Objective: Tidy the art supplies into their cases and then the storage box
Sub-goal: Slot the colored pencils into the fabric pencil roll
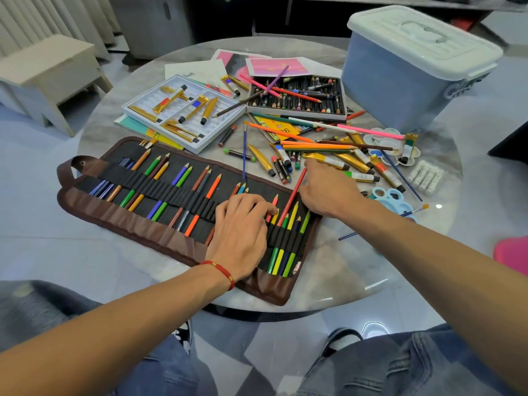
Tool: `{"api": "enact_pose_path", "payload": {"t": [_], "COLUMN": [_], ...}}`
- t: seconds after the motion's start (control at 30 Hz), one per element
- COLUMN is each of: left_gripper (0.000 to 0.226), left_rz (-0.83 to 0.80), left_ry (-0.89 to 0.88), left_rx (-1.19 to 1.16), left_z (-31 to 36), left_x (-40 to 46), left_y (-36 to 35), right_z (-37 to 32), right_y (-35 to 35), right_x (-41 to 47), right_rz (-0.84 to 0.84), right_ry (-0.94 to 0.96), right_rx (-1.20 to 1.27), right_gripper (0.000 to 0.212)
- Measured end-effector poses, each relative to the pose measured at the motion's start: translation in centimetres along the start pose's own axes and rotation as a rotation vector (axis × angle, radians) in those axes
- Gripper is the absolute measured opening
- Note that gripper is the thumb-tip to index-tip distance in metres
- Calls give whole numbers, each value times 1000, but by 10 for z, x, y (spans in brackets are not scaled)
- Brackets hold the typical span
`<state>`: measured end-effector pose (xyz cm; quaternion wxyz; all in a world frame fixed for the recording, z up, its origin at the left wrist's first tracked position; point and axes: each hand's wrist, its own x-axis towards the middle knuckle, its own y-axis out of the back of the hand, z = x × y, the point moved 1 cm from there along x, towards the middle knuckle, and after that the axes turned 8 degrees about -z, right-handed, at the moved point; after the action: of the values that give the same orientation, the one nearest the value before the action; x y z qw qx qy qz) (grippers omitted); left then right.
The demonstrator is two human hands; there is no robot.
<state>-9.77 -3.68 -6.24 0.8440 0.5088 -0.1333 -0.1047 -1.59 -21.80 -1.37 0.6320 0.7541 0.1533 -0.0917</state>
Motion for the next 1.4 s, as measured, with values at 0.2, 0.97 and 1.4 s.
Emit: {"api": "enact_pose_path", "payload": {"t": [0.2,0.97,1.4], "left_gripper": [37,17,15], "left_rz": [6,222,-191], "left_ry": [0,144,248], "left_rx": [-14,-146,-81], "left_z": [-2,-13,-35], "left_x": [0,44,131], "left_y": [-1,27,63], "right_z": [-24,-35,-32], "right_y": [-10,-1,37], "right_x": [-21,-32,33], "right_rz": [38,119,181], "right_ry": [15,-19,58], "right_rx": [-116,-21,23], "right_gripper": [42,47,20]}}
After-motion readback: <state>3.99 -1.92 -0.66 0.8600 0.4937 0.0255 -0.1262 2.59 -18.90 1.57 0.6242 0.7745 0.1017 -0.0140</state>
